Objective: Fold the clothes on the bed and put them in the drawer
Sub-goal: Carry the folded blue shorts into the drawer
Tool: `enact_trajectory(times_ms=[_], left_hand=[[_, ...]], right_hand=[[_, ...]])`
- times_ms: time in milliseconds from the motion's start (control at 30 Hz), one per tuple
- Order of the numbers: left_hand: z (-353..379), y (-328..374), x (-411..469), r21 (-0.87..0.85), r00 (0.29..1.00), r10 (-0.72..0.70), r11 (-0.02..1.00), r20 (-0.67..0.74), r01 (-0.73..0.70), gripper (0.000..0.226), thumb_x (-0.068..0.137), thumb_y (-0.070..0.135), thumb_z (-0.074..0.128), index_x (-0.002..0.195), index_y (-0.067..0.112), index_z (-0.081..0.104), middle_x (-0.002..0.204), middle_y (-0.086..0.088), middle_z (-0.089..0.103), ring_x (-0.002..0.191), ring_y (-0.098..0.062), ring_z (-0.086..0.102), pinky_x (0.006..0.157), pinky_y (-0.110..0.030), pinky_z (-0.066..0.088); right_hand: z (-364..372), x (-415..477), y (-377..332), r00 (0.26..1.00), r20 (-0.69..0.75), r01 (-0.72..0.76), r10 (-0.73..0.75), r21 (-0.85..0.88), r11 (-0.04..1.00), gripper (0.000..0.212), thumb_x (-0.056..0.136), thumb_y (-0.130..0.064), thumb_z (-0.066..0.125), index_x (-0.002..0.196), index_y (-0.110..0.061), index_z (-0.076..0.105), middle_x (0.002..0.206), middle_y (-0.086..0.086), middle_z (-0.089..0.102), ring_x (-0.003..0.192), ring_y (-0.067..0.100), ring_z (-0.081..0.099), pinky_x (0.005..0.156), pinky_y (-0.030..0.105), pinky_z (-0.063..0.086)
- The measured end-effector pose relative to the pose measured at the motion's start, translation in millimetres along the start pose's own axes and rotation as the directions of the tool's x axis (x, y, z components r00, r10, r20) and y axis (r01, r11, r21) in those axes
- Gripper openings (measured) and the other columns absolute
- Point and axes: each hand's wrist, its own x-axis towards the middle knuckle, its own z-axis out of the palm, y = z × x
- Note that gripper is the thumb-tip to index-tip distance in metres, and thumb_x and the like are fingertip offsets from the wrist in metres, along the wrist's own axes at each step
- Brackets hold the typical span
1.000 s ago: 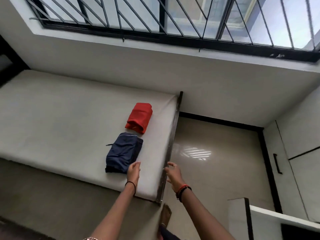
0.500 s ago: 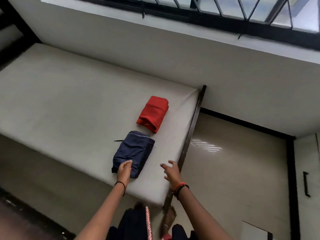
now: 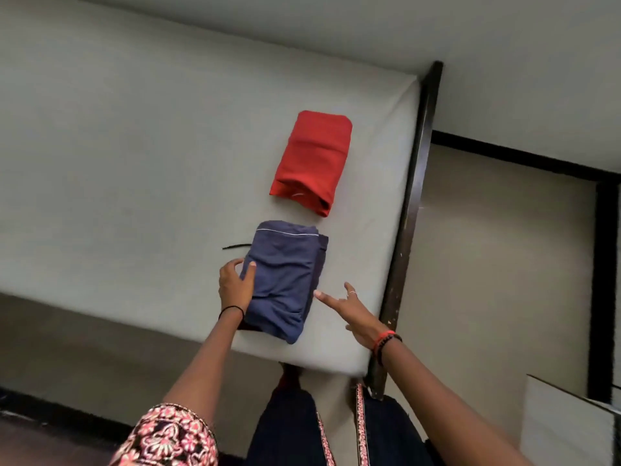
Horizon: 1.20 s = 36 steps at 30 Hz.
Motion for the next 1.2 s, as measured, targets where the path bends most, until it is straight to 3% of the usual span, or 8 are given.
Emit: enact_trajectory(times_ms=[233,400,533,633,800,900,1000,1200], left_hand=[[16,-35,62,-0.027,0.903,-0.148,0.985,0.402,0.173,0.058,0.088,0.042,0.062,0.132,0.010,0.043,0.127,-0.004,0.052,0.120,-0.024,0.050,0.100,-0.032,0.039],[14,-51,87,-0.004,0.830,-0.216,0.967,0.515,0.255,0.077,0.074,0.061,0.067,0.133,0.016,0.045,0.131,-0.002,0.053,0.118,-0.023,0.052,0.104,-0.036,0.041],[11,-60,101,-0.043,0.795,-0.195,0.963,0.574,0.266,0.091,0.064,0.063,0.072,0.136,0.021,0.038,0.134,-0.003,0.049,0.119,-0.020,0.051,0.102,-0.034,0.042],[10,-63,109,-0.068,0.755,-0.192,0.952,0.627,0.298,0.104,0.053,0.068,0.071,0.139,0.024,0.033,0.136,0.001,0.047,0.121,-0.019,0.051,0.105,-0.036,0.042],[7,-51,120,-0.120,0.660,-0.193,0.910,0.726,0.398,0.097,0.045,0.076,0.075,0.125,0.026,0.053,0.125,0.000,0.063,0.110,-0.016,0.062,0.102,-0.035,0.045],[4,-43,117,-0.053,0.576,-0.287,0.863,0.765,0.502,0.076,0.060,0.070,0.071,0.117,0.022,0.060,0.115,-0.005,0.069,0.108,-0.022,0.064,0.102,-0.039,0.045],[2,-42,103,-0.015,0.530,-0.317,0.848,0.786,0.530,0.089,0.046,0.073,0.077,0.117,0.023,0.061,0.112,-0.006,0.070,0.107,-0.024,0.065,0.102,-0.041,0.045],[0,-42,55,-0.036,0.588,-0.326,0.854,0.741,0.519,0.099,0.031,0.077,0.078,0.112,0.023,0.061,0.114,-0.006,0.068,0.107,-0.026,0.063,0.101,-0.042,0.046]], right_hand=[[37,74,-2,0.999,-0.039,-0.007,0.011,0.087,0.996,0.109,0.079,-0.043,0.072,0.151,-0.024,-0.008,0.155,0.004,0.024,0.139,0.017,0.028,0.106,0.037,0.025],[51,110,-5,0.997,-0.062,0.054,-0.042,0.196,0.979,0.073,0.072,-0.037,0.078,0.128,-0.039,0.032,0.132,-0.013,0.051,0.110,0.007,0.053,0.087,0.039,0.045],[58,125,8,0.995,-0.098,0.008,0.020,0.281,0.960,0.074,0.071,-0.034,0.081,0.131,-0.026,0.037,0.125,-0.009,0.056,0.104,0.007,0.057,0.073,0.030,0.049],[58,130,9,0.998,-0.058,0.011,0.006,0.288,0.958,0.050,0.077,-0.028,0.076,0.121,-0.022,0.053,0.117,-0.007,0.065,0.097,0.004,0.063,0.069,0.021,0.051],[62,137,2,0.998,0.054,0.000,-0.023,0.392,0.920,0.056,0.074,-0.034,0.076,0.124,-0.014,0.059,0.118,0.000,0.068,0.111,0.017,0.062,0.098,0.032,0.048],[62,136,4,0.997,0.066,0.014,-0.048,0.446,0.895,0.054,0.076,-0.032,0.074,0.125,-0.015,0.058,0.120,0.001,0.067,0.112,0.016,0.062,0.098,0.032,0.047],[57,129,10,0.994,0.107,-0.033,-0.022,0.485,0.874,0.063,0.069,-0.036,0.080,0.124,-0.014,0.058,0.121,0.005,0.066,0.113,0.019,0.062,0.100,0.035,0.047],[42,92,20,0.993,0.119,-0.059,0.003,0.472,0.879,0.071,0.056,-0.038,0.083,0.118,-0.010,0.063,0.114,0.007,0.069,0.108,0.022,0.064,0.097,0.035,0.050]])
